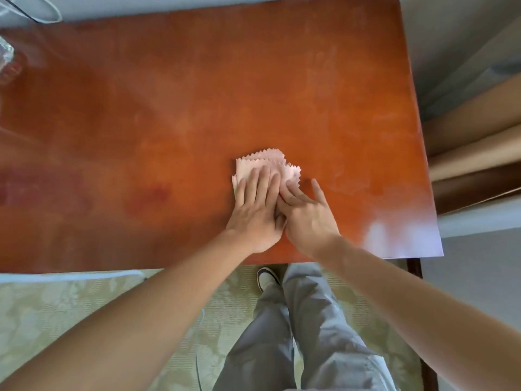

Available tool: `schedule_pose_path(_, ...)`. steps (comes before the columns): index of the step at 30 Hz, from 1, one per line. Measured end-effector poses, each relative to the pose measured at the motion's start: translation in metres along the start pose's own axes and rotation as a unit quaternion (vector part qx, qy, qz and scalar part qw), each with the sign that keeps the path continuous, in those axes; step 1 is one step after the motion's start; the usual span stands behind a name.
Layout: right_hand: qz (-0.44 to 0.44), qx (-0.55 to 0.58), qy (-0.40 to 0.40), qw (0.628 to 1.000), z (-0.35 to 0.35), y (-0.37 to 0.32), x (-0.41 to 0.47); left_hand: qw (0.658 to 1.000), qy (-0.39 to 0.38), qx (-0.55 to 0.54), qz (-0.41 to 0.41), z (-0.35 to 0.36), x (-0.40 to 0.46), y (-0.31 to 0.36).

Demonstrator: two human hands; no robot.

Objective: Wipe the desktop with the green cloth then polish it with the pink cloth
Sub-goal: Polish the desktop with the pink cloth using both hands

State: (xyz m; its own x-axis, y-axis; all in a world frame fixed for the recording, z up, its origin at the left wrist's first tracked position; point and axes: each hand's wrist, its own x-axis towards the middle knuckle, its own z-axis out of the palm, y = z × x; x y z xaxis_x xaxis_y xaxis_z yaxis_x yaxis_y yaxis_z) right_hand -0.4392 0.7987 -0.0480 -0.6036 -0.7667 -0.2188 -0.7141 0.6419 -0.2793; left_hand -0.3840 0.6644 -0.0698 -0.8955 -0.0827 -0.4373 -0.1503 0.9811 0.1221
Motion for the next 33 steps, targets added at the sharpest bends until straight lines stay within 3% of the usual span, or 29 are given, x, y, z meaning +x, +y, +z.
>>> schedule_pose_path(9,0.05,-0.003,-0.026,0.998,0.002,-0.026,0.008,0.999,0.022,0.007,0.026,0.0,-0.003,-0.019)
schedule_pose_path(18,-0.024,0.027,-0.061,0.998,0.044,-0.12,-0.029,0.999,-0.009,0.018,-0.035,0.042,-0.11,-0.062)
schedule_pose_path(28,-0.025,0.013,-0.051,0.998,0.045,-0.124,-0.03,0.999,0.024,0.003,-0.032,0.048,-0.112,-0.064)
schedule_pose_path(33,-0.018,0.045,-0.005,0.999,0.048,-0.12,-0.034,0.999,0.022,-0.011,-0.038,0.049,-0.11,-0.062)
